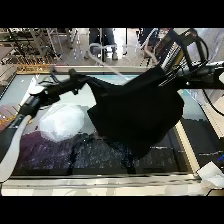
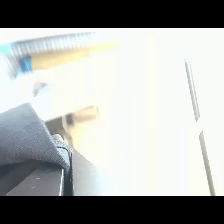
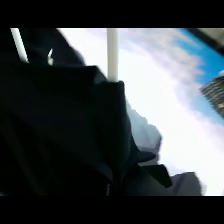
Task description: Fold the clothes and pants, and hang the long-sleeved shirts on hangers.
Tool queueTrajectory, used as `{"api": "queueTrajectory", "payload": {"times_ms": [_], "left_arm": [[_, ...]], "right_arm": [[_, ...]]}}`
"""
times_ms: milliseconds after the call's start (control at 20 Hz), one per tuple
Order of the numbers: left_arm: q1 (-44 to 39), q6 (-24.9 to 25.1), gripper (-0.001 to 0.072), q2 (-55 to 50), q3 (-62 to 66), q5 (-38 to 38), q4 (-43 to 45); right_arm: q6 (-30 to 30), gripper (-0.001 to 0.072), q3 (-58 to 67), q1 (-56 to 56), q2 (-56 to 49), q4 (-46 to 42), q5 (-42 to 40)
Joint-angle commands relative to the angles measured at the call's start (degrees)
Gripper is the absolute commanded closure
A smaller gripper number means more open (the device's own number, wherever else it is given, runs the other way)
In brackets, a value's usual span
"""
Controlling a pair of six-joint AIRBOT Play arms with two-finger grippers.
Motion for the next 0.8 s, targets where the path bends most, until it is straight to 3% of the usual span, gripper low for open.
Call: {"api": "queueTrajectory", "payload": {"times_ms": [0, 250, 500, 750], "left_arm": [[3.85, -1.14, 0.0696, 2.36, 0.22, -0.39, 3.82], [4.85, 2.43, 0.0695, 2.38, 0.22, -6.12, 3.78], [4.85, 3.13, 0.0695, 2.38, 0.22, -6.23, 3.78], [4.85, 3.1, 0.0695, 2.36, 0.22, -6.86, 4.17]], "right_arm": [[-2.03, 0.0683, -0.46, 0.0, 0.09, 4.52, 6.19], [-3.76, 0.0683, -2.91, 0.0, 0.09, 4.31, 7.32], [-5.11, 0.0683, -7.43, 0.0, 0.09, 2.69, 8.33], [-5.11, 0.0683, -9.55, 0.0, 0.2, -0.94, 4.28]]}}
